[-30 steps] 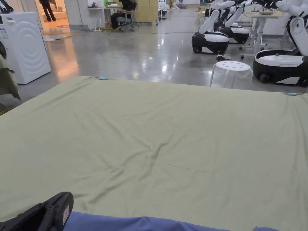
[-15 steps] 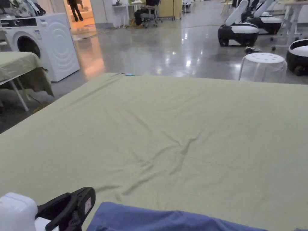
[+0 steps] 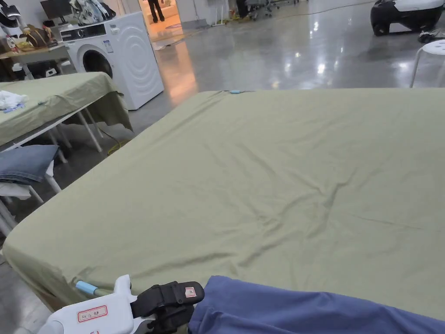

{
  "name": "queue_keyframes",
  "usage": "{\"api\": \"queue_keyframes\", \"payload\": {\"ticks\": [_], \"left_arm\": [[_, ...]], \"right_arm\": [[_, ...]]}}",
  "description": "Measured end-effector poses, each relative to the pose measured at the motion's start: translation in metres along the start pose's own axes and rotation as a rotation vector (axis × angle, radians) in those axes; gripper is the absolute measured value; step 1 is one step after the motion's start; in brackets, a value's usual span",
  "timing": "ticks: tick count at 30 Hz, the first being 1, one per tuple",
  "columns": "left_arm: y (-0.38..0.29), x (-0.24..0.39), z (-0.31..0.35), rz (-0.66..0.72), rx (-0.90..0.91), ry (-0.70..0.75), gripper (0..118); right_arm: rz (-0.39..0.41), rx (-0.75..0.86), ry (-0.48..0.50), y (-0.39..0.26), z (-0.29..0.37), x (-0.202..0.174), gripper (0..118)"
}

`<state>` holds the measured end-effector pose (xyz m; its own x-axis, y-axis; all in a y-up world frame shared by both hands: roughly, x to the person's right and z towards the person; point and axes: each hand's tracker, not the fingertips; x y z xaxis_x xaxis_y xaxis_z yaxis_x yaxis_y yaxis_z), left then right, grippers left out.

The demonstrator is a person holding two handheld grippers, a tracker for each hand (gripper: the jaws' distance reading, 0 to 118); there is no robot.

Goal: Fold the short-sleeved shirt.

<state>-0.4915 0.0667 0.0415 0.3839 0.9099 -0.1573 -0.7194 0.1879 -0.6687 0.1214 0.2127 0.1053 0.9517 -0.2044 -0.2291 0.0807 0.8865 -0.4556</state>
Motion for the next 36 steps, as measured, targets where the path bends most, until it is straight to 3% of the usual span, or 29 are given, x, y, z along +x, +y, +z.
{"api": "queue_keyframes", "payload": {"ticks": [4, 8, 9, 11, 13, 14, 16, 18, 22, 26, 28, 31, 36], "left_arm": [[0.002, -0.017, -0.027, 0.051, -0.051, -0.177, 60], [-0.002, 0.0, -0.045, -0.08, -0.093, -0.142, 57], [-0.001, 0.005, -0.049, -0.092, -0.138, -0.119, 50], [-0.001, 0.012, -0.056, -0.097, -0.136, -0.036, 21], [-0.008, 0.019, -0.056, -0.113, -0.141, 0.048, 13], [-0.008, 0.018, -0.056, -0.099, -0.138, 0.003, 10], [-0.007, 0.023, -0.056, -0.087, -0.116, 0.016, 8], [-0.006, 0.041, -0.053, -0.198, -0.072, 0.106, 8], [0.036, 0.064, -0.048, -0.193, -0.099, 0.045, 8], [0.066, 0.133, -0.028, -0.44, -0.015, 0.167, 8], [0.087, 0.145, -0.027, -0.49, -0.031, 0.202, 8], [0.064, 0.189, -0.038, -0.647, -0.046, 0.239, 8], [-0.024, 0.217, -0.117, -0.639, -0.202, 0.095, 8]], "right_arm": [[-0.019, -0.012, -0.014, 0.0, -0.001, 0.003, 0], [-0.024, -0.021, -0.012, 0.0, -0.001, 0.002, 0], [-0.023, -0.024, -0.011, 0.0, -0.002, 0.001, 0], [-0.021, -0.032, -0.01, 0.0, -0.002, 0.0, 0], [-0.018, -0.038, -0.006, -0.002, -0.002, 0.0, 0], [-0.018, -0.043, -0.005, -0.003, -0.002, -0.001, 0], [-0.016, -0.048, -0.003, -0.004, -0.001, 0.001, 0], [-0.012, -0.055, -0.004, -0.005, 0.002, 0.002, 0], [0.001, -0.057, -0.012, -0.001, 0.009, 0.007, 0], [-0.016, -0.032, -0.034, 0.002, 0.013, 0.012, 0], [-0.048, -0.023, -0.031, -0.001, 0.007, 0.013, 0], [-0.087, -0.019, -0.04, -0.003, -0.003, 0.015, 0], [-0.159, 0.001, -0.012, -0.002, -0.005, 0.017, 0]]}}
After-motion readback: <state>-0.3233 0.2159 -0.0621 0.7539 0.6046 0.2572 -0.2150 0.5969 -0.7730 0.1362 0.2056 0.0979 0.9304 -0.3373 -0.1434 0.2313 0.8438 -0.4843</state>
